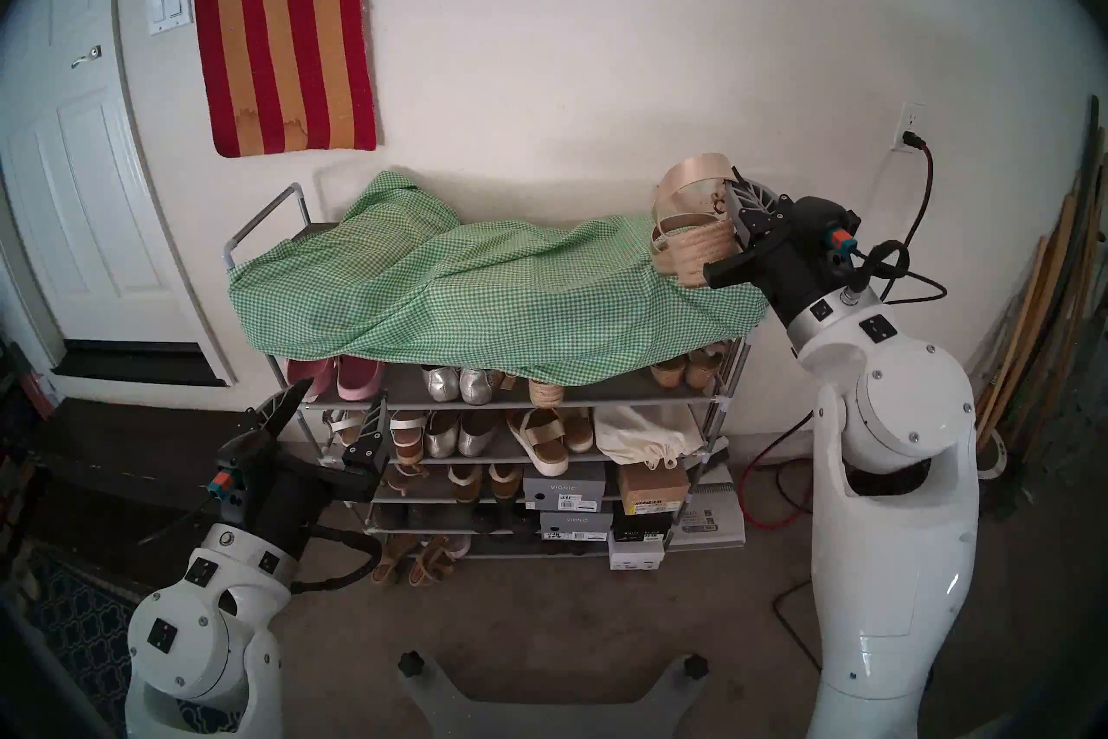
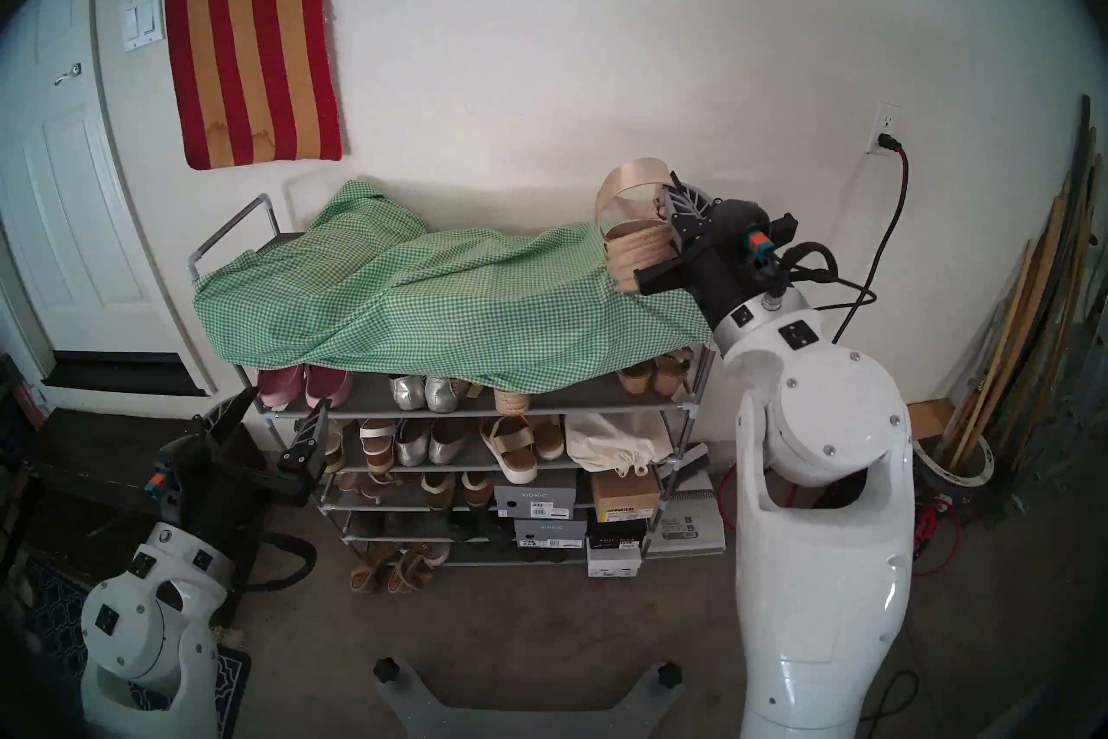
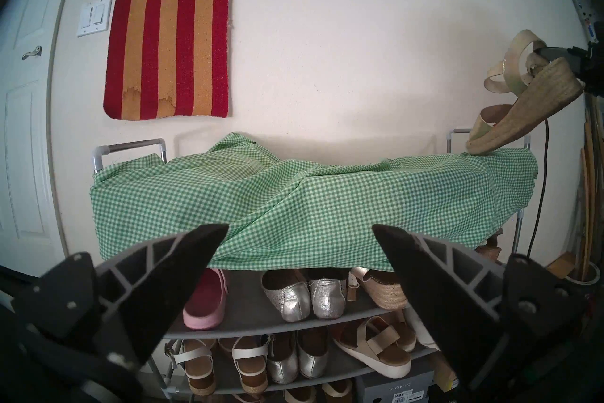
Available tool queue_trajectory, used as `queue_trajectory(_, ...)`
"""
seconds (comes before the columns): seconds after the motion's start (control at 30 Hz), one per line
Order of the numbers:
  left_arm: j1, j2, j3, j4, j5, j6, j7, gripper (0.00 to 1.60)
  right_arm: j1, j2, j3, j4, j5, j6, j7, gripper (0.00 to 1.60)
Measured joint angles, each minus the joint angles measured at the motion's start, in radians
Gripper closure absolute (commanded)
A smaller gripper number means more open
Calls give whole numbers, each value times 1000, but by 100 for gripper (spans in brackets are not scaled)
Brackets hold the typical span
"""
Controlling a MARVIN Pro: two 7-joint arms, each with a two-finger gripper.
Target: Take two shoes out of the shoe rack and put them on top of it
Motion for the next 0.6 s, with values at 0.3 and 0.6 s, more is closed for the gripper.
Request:
queue_trajectory(0.3, 0, 0, 0, 0, 0, 0, 0, 0, 100, 24, 29, 92, -10, 43, -42, 160)
queue_trajectory(0.6, 0, -1, 0, 0, 0, 0, -1, 0, 195, 41, -13, 158, 3, 96, -58, 160)
